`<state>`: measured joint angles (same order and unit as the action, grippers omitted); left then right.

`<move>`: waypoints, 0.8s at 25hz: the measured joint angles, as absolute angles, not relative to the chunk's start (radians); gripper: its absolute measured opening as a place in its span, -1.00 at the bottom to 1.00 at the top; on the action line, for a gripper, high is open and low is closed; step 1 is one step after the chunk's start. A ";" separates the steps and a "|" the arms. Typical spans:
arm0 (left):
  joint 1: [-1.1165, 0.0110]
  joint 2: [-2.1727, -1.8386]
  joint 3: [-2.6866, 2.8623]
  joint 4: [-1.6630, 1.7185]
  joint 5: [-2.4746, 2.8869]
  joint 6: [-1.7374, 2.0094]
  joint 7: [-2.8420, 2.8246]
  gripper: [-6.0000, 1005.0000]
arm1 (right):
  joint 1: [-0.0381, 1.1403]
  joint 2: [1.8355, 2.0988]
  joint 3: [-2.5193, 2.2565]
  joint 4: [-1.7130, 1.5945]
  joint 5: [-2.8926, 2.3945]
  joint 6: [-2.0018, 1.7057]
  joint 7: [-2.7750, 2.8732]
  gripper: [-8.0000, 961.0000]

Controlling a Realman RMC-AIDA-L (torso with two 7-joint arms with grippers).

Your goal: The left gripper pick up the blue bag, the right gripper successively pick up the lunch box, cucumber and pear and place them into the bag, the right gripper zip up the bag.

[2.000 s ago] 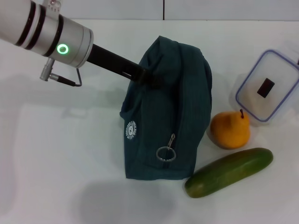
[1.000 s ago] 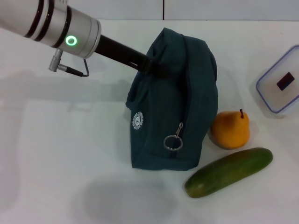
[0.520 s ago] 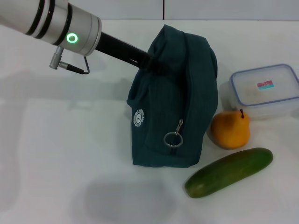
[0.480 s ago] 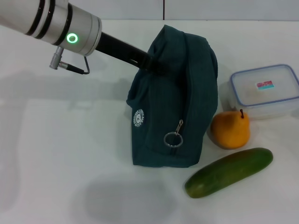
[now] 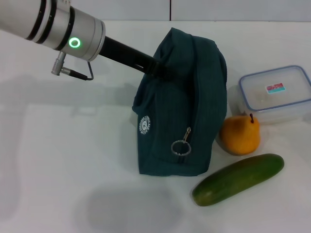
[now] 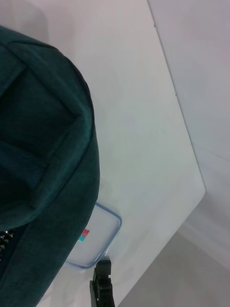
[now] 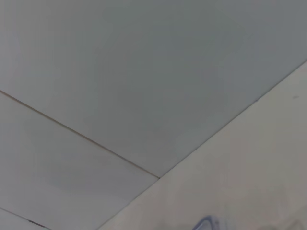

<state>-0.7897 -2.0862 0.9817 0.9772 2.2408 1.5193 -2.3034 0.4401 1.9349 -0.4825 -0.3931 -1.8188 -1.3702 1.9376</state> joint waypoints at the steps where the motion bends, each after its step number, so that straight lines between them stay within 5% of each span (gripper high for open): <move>1: -0.789 -2.086 0.982 0.977 2.240 1.519 -2.303 -0.90 | 0.439 1.935 -0.483 -0.394 -1.819 -1.370 1.937 -0.83; 7: -0.790 -2.086 0.982 0.977 2.240 1.520 -2.300 -0.90 | 0.436 1.937 -0.475 -0.391 -1.817 -1.351 1.916 -0.79; 20: -0.790 -2.086 0.982 0.977 2.240 1.516 -2.299 -0.90 | 0.411 1.982 -0.465 -0.388 -1.764 -1.267 1.909 0.03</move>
<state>-0.7901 -2.0858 0.9819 0.9772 2.2395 1.5157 -2.2988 0.4107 1.9824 -0.4648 -0.3882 -1.7641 -1.2673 1.9090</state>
